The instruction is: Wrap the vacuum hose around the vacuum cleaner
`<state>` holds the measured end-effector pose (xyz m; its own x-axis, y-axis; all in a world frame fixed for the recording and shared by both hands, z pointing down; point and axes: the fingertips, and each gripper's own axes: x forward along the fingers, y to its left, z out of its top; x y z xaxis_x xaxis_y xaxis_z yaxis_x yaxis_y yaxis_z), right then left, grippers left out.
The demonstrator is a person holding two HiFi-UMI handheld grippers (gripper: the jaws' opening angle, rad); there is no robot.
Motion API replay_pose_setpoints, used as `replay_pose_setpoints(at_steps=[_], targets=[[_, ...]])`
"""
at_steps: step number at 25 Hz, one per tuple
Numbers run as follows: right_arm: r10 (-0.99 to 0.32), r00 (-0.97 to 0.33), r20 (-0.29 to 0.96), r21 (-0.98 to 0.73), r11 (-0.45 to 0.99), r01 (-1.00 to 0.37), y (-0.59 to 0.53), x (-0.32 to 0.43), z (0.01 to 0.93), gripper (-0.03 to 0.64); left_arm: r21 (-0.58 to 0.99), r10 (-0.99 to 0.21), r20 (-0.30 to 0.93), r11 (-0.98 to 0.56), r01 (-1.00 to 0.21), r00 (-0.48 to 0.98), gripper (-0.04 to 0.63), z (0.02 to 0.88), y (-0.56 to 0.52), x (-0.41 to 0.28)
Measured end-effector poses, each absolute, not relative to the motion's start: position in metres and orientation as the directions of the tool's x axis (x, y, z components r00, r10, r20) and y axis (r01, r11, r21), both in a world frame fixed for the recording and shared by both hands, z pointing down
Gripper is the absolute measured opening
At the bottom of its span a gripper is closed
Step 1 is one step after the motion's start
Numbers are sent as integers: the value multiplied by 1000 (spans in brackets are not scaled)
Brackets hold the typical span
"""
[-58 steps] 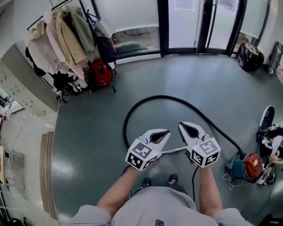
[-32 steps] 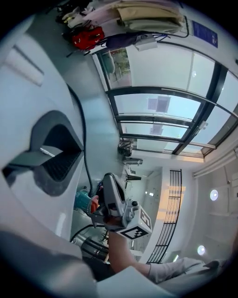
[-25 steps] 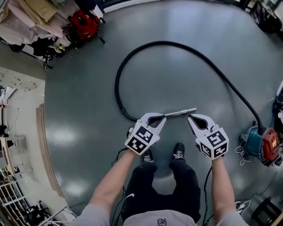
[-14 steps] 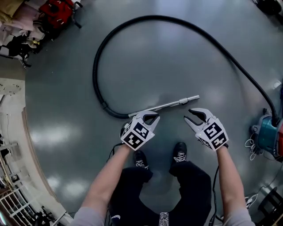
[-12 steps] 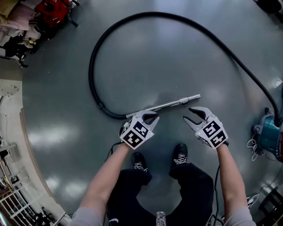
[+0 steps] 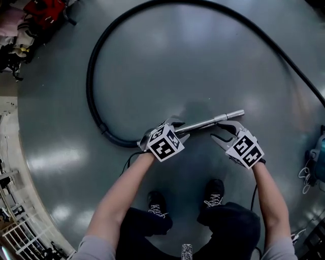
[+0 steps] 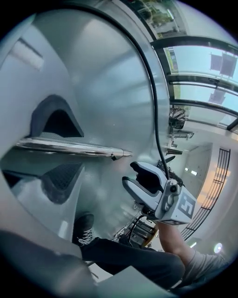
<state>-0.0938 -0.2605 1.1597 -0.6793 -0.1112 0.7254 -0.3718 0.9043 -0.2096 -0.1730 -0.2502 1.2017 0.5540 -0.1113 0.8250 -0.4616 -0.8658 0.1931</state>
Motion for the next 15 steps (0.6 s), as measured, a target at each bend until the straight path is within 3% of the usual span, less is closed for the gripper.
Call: replay_pose_setpoints(at_steps=[4, 8, 15], targets=[[-125, -670, 731, -215, 891, -400, -261, -93, 1177, 175, 205, -26, 844, -907, -367, 536, 199, 1237, -250, -151], [-161, -684, 712, -243, 857, -454, -256, -86, 1177, 174, 223, 50, 862, -931, -289, 504, 200, 1260, -245, -134], [-212, -677, 704, -262, 809, -526, -247, -62, 1178, 169, 215, 78, 897, -937, -276, 435, 201, 1283, -248, -127]])
